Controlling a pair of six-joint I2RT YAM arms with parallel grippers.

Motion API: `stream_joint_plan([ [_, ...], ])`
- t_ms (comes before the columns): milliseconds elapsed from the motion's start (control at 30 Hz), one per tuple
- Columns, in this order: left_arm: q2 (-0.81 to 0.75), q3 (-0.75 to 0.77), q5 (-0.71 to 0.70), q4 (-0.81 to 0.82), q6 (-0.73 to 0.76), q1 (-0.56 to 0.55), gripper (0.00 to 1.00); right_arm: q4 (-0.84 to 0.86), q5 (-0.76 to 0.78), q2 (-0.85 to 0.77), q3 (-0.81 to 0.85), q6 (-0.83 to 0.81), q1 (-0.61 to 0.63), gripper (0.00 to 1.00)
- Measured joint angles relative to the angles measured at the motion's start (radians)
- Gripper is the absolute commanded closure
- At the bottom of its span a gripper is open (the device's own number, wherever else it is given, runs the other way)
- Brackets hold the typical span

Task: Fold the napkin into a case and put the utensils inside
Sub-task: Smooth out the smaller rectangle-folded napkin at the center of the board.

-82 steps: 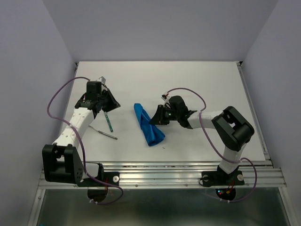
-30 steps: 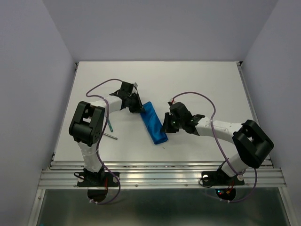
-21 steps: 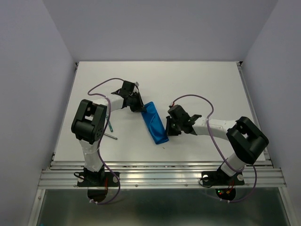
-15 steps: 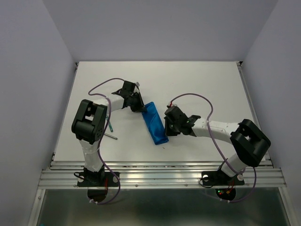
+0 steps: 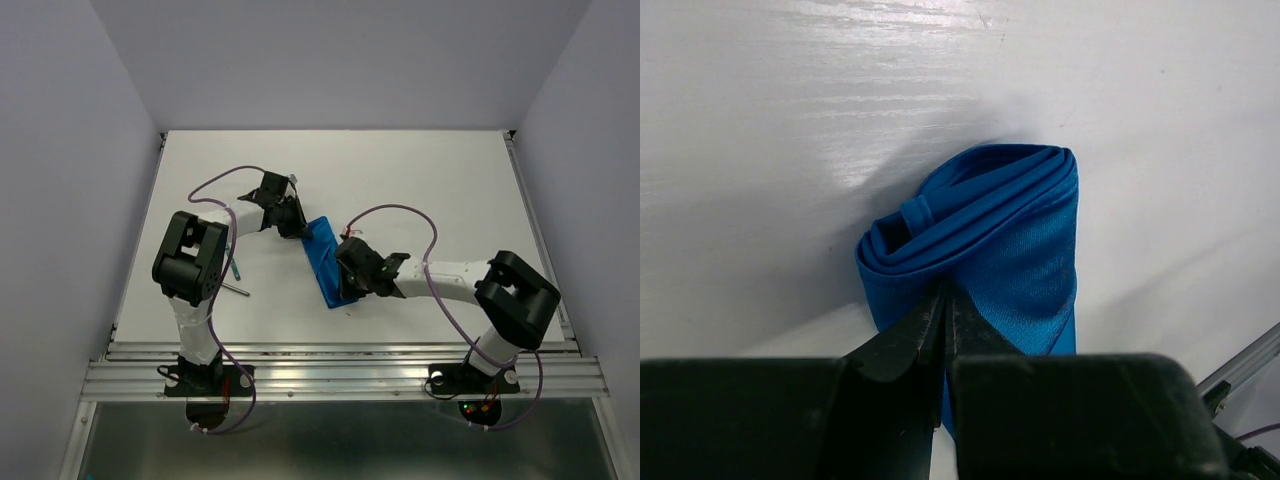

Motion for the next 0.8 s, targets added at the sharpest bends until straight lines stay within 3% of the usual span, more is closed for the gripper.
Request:
stream_joint_plan([
  [433, -0.074, 0.006, -0.035, -0.053, 0.016, 0.0, 0.85, 0.038, 0.081, -0.042, -0.098, -0.028, 0.0, 0.84],
  [800, -0.098, 0.013, -0.048, -0.065, 0.02, -0.002, 0.85, 0.0, 0.115, -0.09, -0.061, -0.072, 0.0, 0.84],
])
